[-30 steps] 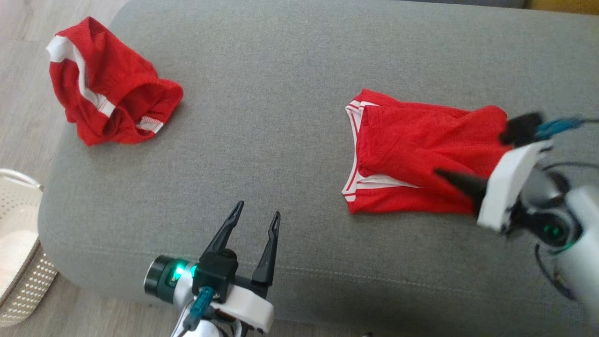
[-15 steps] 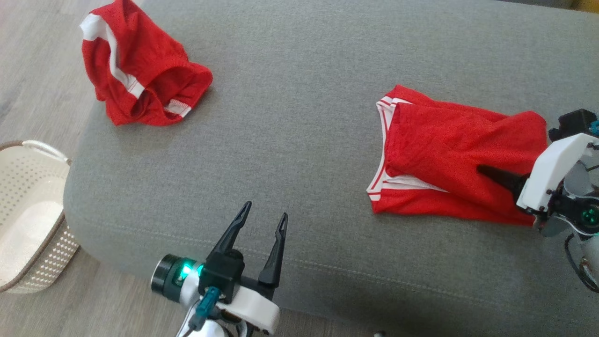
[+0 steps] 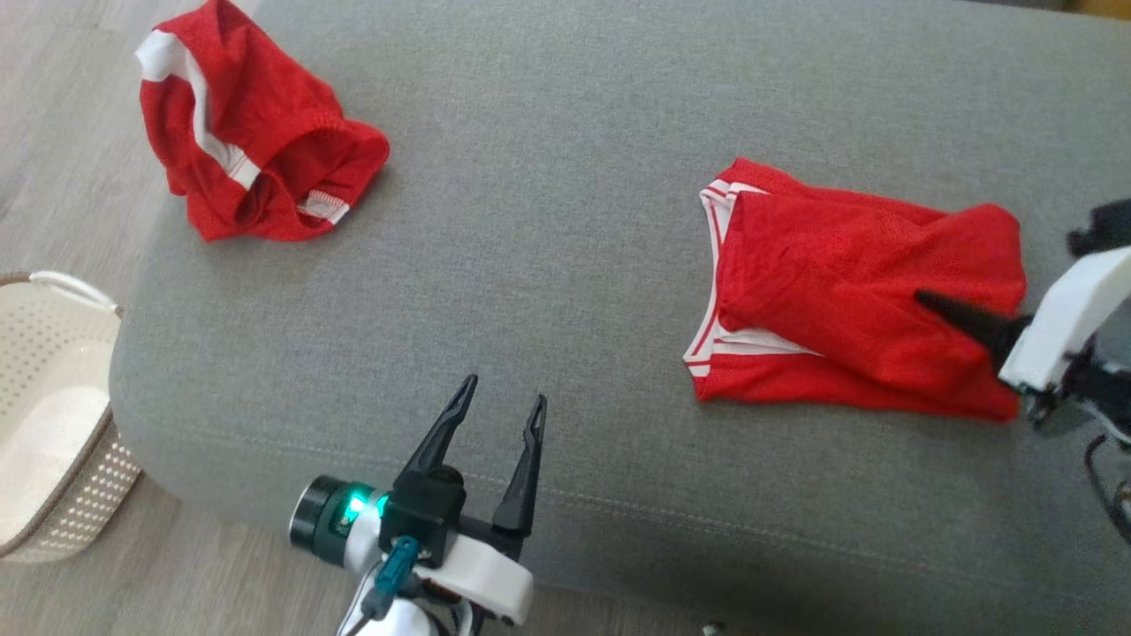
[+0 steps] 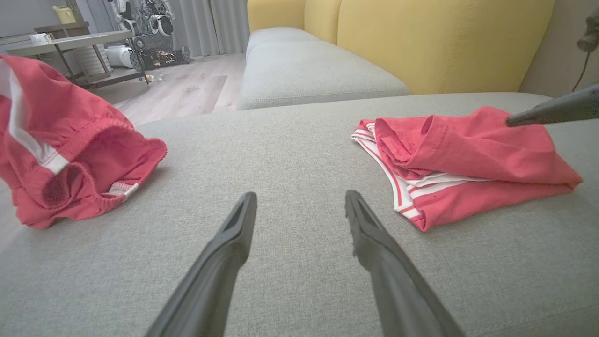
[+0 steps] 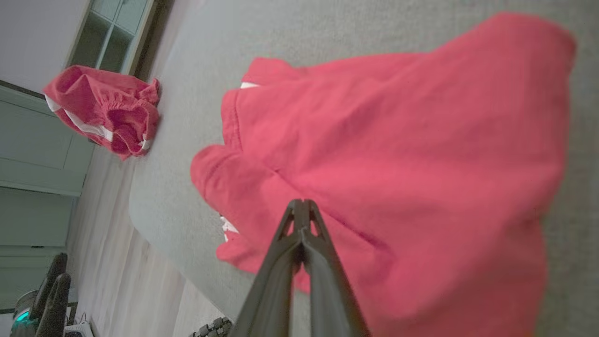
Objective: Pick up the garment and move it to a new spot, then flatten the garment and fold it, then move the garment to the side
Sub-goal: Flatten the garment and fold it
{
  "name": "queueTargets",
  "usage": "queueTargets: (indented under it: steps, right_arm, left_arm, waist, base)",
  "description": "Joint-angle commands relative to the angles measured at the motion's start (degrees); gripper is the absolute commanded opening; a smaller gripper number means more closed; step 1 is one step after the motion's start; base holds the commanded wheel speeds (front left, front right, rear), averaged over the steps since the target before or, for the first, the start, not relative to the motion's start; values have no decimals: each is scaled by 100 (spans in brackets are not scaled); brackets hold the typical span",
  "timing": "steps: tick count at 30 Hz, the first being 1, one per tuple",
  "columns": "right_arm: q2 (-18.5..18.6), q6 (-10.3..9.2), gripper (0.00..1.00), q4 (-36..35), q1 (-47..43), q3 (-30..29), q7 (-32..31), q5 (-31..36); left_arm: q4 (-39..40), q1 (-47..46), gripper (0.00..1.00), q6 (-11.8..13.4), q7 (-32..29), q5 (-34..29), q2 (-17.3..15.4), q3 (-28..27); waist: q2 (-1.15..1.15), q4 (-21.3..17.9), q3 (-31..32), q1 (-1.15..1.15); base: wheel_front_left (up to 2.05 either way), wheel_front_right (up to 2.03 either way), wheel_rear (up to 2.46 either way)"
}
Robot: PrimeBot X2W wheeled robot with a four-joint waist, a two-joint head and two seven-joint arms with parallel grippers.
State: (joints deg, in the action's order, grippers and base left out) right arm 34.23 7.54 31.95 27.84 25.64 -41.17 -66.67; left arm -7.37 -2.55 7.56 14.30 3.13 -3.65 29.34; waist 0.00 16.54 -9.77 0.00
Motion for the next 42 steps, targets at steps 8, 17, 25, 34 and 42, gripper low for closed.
queueTargets:
  steps: [8,17,25,34,42]
  right_arm:
    - [153,-5,0,114,392,-368,290,122]
    - [103,-5,0,427,355,-345,-452,179]
    - [3,-5,0,19,-7,-497,-976,-74]
    - [-152,-5,0,-480,-450,-495,-1397,3]
    - [-353,-5,0,-1167,-921,-460,-1673,142]
  left_arm:
    - [183,-391,100,-65,70,70,60,56]
    - [158,-445,100,12,70,176,73,122]
    - [179,-487,100,39,70,175,76,124]
    - [170,-463,100,53,70,187,77,121]
    - [152,-405,100,48,70,181,77,73]
  waist:
    - [0,437,-331,0]
    - [0,597,-424,0]
    - [0,382,-316,0]
    - [0,295,-197,0]
    - [0,274,-39,0]
  base:
    - [0,0,0]
    - [0,0,0]
    - [0,0,0]
    - [0,0,0]
    - [0,0,0]
